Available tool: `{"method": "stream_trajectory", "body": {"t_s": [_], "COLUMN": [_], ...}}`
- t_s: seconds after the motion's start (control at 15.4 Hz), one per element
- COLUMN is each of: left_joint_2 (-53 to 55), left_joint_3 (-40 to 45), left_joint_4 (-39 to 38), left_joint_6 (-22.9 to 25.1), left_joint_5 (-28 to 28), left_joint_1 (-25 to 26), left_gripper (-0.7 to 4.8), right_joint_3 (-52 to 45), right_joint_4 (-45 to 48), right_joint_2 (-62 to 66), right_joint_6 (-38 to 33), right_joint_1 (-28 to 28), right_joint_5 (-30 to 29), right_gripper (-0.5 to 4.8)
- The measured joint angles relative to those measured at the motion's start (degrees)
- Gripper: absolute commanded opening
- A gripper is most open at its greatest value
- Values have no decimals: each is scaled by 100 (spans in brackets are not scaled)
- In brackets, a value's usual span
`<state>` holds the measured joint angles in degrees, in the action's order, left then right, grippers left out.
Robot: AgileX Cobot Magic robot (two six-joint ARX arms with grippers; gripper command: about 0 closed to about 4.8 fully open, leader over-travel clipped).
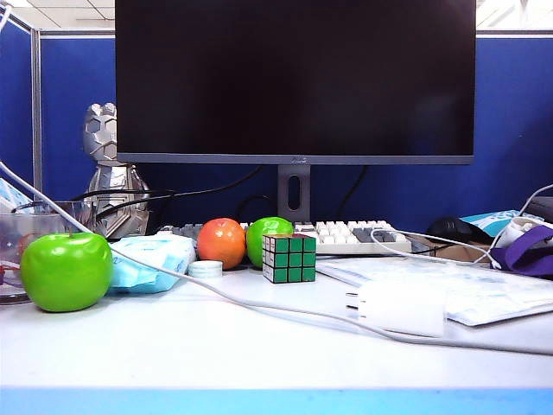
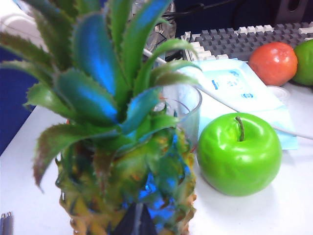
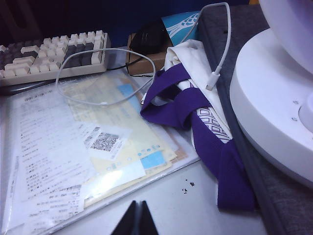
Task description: Pick up the Type-C charging cable and the charging base, insert one end of the Type-C charger into the corresponding slot on the base, and finally place the plugged-in charger back on the table.
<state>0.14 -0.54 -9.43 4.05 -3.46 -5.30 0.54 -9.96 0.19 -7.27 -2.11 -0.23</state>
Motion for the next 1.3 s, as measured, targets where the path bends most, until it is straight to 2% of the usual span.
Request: {"method": "stream_trajectory", "body": {"t_s": [0.32,0.45,0.58,0.65,0.91,1.04,1.17,1.3], "left_joint_2": [0,2,2,2,68,553,1502,2459], "left_joint_3": [0,4,-195,-468,-1174,-1644,-2406,-3220], "left_joint_4": [4,431,743,844,822,807,833,855], "left_joint_6": [0,-2,-157,-380,-509,-507,-459,-39], "left_joint_5": [0,-4,-42,-131,-800,-960,-964,-964], "left_joint_1": [0,0,0,0,0,0,0,0], "left_gripper": [-5,-5,-5,-5,-5,-5,-5,-5], "right_joint_3": [0,20,310,647,1622,2146,2881,3480], "right_joint_4": [0,22,-13,20,-243,-249,-260,-227], "right_joint_2": [0,0,0,0,13,258,892,1512], "right_joint_6": [0,-50,-315,-424,-435,-352,-319,-210], "right_joint_1": [0,0,0,0,-2,-2,-2,0], "right_joint_5": [0,20,317,538,673,780,778,774], "right_gripper": [-5,-5,-5,-5,-5,-5,-5,-5]}}
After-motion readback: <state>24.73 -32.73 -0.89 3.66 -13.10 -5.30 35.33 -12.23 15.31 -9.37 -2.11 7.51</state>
